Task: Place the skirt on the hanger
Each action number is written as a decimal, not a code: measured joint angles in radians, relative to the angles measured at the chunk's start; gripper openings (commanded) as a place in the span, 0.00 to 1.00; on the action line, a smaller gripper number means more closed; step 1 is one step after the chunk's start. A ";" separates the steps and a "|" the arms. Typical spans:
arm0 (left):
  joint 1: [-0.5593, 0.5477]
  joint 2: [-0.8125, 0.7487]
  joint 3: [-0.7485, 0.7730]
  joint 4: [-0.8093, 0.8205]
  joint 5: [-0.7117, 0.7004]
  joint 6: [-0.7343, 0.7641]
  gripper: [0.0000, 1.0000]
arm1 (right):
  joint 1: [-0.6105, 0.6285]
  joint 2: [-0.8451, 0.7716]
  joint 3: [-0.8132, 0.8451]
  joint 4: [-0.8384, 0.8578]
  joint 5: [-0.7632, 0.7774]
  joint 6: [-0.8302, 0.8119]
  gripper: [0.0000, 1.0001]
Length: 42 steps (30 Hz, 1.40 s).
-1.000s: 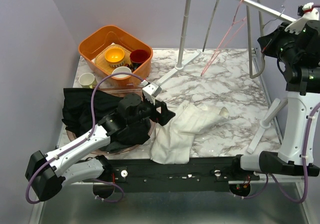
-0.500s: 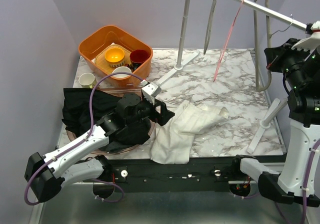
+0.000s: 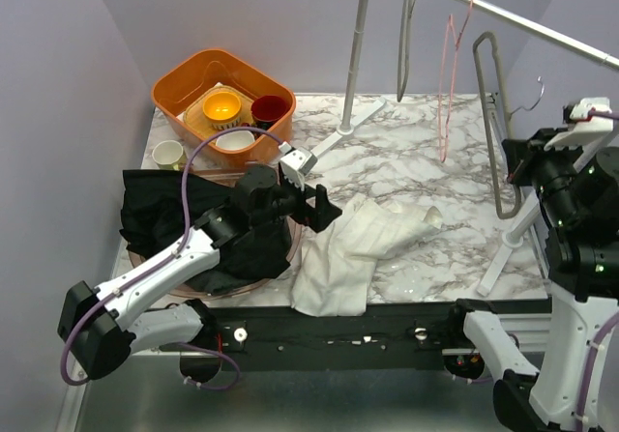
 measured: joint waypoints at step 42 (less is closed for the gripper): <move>-0.040 1.080 1.002 -0.666 -0.202 -0.163 0.54 | 0.014 -0.308 -0.583 -0.124 -0.299 -0.413 0.01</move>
